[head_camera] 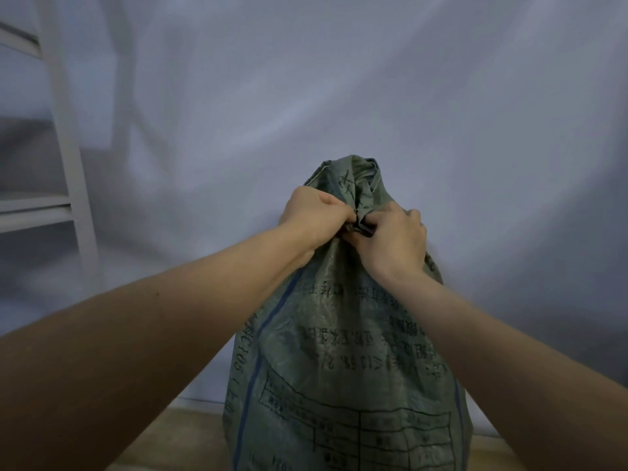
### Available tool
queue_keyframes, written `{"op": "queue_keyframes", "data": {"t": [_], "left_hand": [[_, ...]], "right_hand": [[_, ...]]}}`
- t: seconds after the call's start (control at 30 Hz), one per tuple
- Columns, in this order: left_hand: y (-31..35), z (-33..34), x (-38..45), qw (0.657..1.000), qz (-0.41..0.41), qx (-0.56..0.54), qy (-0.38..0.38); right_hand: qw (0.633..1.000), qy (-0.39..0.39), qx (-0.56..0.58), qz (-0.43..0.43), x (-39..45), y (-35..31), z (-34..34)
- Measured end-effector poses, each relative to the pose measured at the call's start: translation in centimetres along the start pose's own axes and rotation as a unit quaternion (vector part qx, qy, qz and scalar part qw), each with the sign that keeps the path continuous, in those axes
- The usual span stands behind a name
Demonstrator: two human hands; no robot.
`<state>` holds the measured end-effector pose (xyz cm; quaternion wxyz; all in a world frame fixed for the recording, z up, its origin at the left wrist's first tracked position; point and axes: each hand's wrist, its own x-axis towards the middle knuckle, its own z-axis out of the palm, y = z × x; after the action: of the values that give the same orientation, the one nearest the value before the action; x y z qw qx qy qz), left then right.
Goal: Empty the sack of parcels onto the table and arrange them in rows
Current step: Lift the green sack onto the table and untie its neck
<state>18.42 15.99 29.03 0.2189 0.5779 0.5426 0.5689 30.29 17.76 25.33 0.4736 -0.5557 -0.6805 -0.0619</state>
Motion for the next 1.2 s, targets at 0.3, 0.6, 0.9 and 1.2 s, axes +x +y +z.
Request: {"op": "queue_keyframes", "data": {"t": [0.3, 0.6, 0.9, 1.2], "left_hand": [[-4.9, -3.6, 0.3, 0.989, 0.031, 0.143, -0.023], [-9.0, -3.6, 0.1, 0.946, 0.088, 0.307, 0.056], [-9.1, -2.6, 2.8, 0.937, 0.108, 0.331, -0.031], [-6.9, -0.2, 6.7, 0.969, 0.098, 0.224, -0.028]], "right_hand": [[0.999, 0.029, -0.023, 0.002, 0.5, 2.3, -0.9], [0.999, 0.041, -0.022, 0.024, 1.2, 1.6, -0.9], [0.999, 0.043, -0.029, 0.011, 2.3, 2.1, -1.4], [0.998, 0.062, -0.021, 0.025, 5.6, 2.2, -1.7]]}}
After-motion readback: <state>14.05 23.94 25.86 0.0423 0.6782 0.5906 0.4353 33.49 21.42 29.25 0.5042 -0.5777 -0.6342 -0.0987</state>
